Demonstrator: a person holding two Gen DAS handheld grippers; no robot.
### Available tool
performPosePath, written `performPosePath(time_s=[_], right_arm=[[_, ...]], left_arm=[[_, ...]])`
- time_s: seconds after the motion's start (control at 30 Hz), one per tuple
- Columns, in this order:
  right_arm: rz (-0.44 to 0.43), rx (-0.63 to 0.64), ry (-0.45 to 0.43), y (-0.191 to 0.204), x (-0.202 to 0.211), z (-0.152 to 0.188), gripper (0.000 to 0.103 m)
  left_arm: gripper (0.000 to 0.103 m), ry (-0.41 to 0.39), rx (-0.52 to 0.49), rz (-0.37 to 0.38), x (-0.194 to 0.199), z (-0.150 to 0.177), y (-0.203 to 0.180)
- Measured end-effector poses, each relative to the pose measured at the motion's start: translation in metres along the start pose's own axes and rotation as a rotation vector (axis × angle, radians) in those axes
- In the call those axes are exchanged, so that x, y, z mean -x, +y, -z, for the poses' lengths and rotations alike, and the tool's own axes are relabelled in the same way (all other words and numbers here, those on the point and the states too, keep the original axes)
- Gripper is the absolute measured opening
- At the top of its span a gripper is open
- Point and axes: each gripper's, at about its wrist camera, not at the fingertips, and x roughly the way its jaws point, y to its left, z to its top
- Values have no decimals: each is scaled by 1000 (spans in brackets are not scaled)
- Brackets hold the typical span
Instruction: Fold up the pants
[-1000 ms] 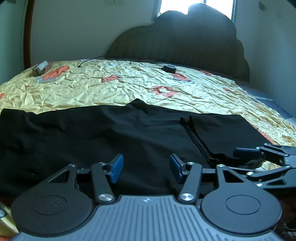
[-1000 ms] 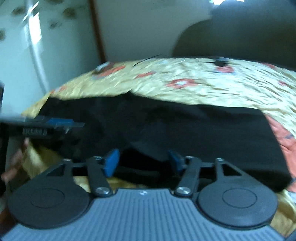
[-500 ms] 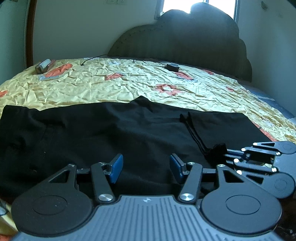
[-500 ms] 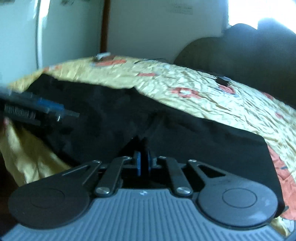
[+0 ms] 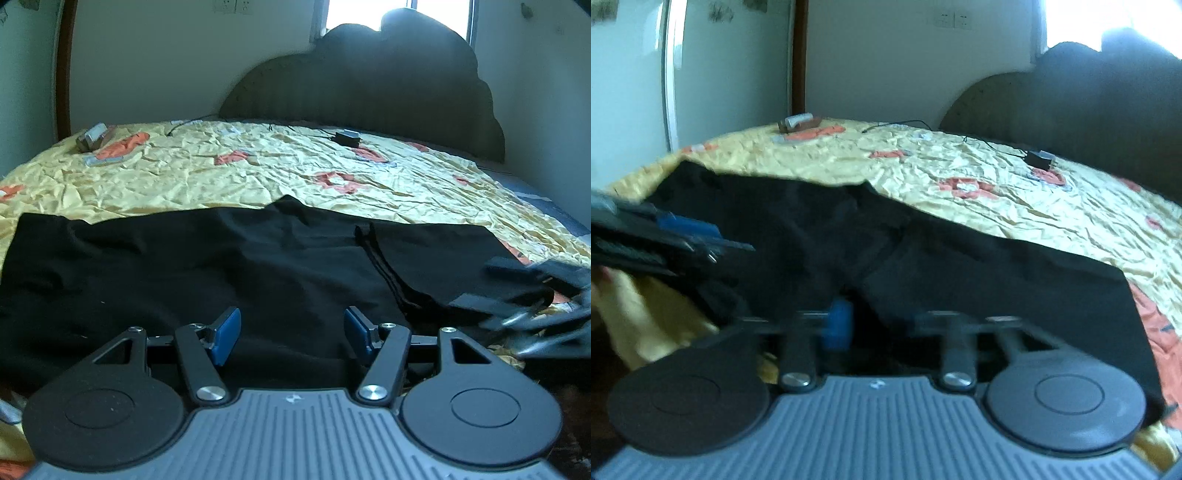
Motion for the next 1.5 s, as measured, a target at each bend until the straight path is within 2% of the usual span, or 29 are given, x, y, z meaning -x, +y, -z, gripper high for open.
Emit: performPosePath(time_s=[0.03, 0.1, 0.13, 0.17, 0.2, 0.23, 0.33, 0.37, 0.4, 0.43, 0.5, 0.57, 0.6, 0.7, 0.87, 1.1, 1.2, 1.3, 1.5], right_arm=[[7, -5, -48, -3, 13, 0, 75], [67, -9, -55, -10, 16, -4, 75], [104, -15, -34, -14, 9, -4, 61], [120, -35, 6, -21, -2, -3, 52], [106, -66, 63, -27, -13, 0, 39], [87, -97, 127, -32, -25, 4, 37], [106, -71, 110, -26, -23, 3, 37], [94, -71, 73, -23, -17, 1, 37], [91, -61, 42, -17, -11, -2, 43], [103, -30, 36, -10, -11, -5, 54], [105, 52, 26, 11, -12, -7, 56], [63, 132, 28, 35, -16, -9, 56], [40, 157, 34, 46, -17, -10, 56], [-37, 241, 5, 83, -17, -13, 58], [-98, 382, -40, 135, -19, -21, 59], [-194, 595, -127, 220, -33, -39, 62], [-198, 711, -139, 256, -49, -36, 64], [-200, 775, -121, 283, -64, -32, 62], [-125, 932, -79, 316, -98, -19, 62]], left_arm=[[61, -1, 2, -1, 1, 0, 1], [61, 4, 14, -1, 0, 0, 4], [61, 3, 18, -5, 1, 0, 5], [61, -3, 23, -10, 3, 0, 6], [61, -11, 24, -12, 6, 1, 7], [61, -20, 23, -18, 10, 2, 9], [61, -49, 25, -91, 27, 5, 23], [61, -55, 37, -113, 33, 6, 31], [61, -54, 54, -136, 39, 6, 40], [61, -55, 79, -163, 45, 8, 51], [61, -67, 124, -230, 59, 12, 71], [66, -77, 168, -311, 70, 19, 93], [73, -78, 195, -339, 74, 24, 102], [73, -81, 278, -406, 86, 35, 127], [73, -113, 384, -422, 105, 44, 159], [73, -136, 428, -454, 123, 49, 183], [73, -145, 456, -466, 132, 56, 191], [73, -146, 480, -467, 139, 64, 199], [73, -130, 516, -458, 142, 71, 210]])
